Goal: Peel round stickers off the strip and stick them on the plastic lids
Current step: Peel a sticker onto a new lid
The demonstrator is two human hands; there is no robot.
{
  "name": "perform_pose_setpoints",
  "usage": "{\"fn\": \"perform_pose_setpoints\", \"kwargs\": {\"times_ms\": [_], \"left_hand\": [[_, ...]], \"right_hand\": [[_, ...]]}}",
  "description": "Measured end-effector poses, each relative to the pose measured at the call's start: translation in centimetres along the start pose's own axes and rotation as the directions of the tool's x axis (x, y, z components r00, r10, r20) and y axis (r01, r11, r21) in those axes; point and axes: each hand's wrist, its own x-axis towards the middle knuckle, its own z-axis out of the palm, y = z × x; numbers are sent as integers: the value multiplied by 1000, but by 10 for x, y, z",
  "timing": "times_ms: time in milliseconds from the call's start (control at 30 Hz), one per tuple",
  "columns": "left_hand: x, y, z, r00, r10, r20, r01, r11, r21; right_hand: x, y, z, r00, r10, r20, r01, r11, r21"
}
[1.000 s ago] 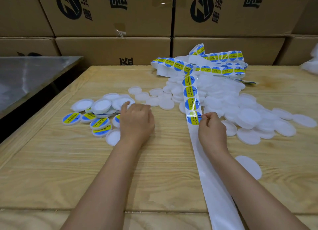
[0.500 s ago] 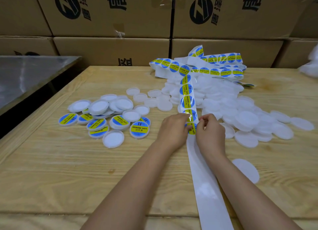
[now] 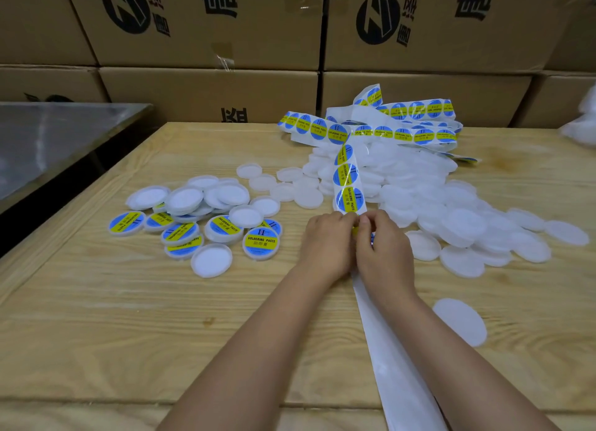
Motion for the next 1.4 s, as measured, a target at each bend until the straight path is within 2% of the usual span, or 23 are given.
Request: {"fn": "perform_pose_setpoints", "kwargs": {"times_ms": [167, 333, 433, 567, 700, 833, 1000, 1067, 1133, 1233, 1400], "left_hand": [[-2, 2, -6, 996, -80, 27, 83, 982, -169], [-3, 0, -9, 969, -147, 199, 211, 912, -353], [-2, -2, -16, 932, -196, 305, 339, 770, -541], [2, -7, -26, 886, -182, 426, 445, 588, -675], [9, -10, -32, 889, -127, 439, 445, 461, -768], [6, -11, -36, 883, -209, 419, 459, 205, -865], [3, -19, -37, 903, -175, 392, 410, 87, -908], [3, -20, -36, 903, -169, 396, 411, 59, -910], [3, -21, -35, 902, -175, 395, 412, 75, -908], [5, -22, -30, 908, -197, 371, 402, 153, -903], [2, -13, -17, 910, -315, 269, 357, 265, -896]], "right_hand": [[1, 2, 1, 999, 25, -40, -22, 997, 70], [3, 6, 1, 986, 76, -148, -47, 980, 195], [4, 7, 1, 981, 111, -158, -68, 964, 255], [7, 12, 3, 980, 167, -109, -131, 951, 279], [8, 15, 4, 977, 207, -59, -183, 941, 285], [6, 13, 3, 983, 177, -50, -149, 927, 343], [6, 11, 3, 994, 102, 27, -105, 916, 387], [7, 12, 4, 997, 71, 41, -81, 933, 351], [7, 14, 5, 997, 71, 34, -78, 939, 335], [8, 16, 6, 995, 97, 19, -98, 943, 319], [11, 19, 8, 986, 165, 36, -167, 936, 309]]}}
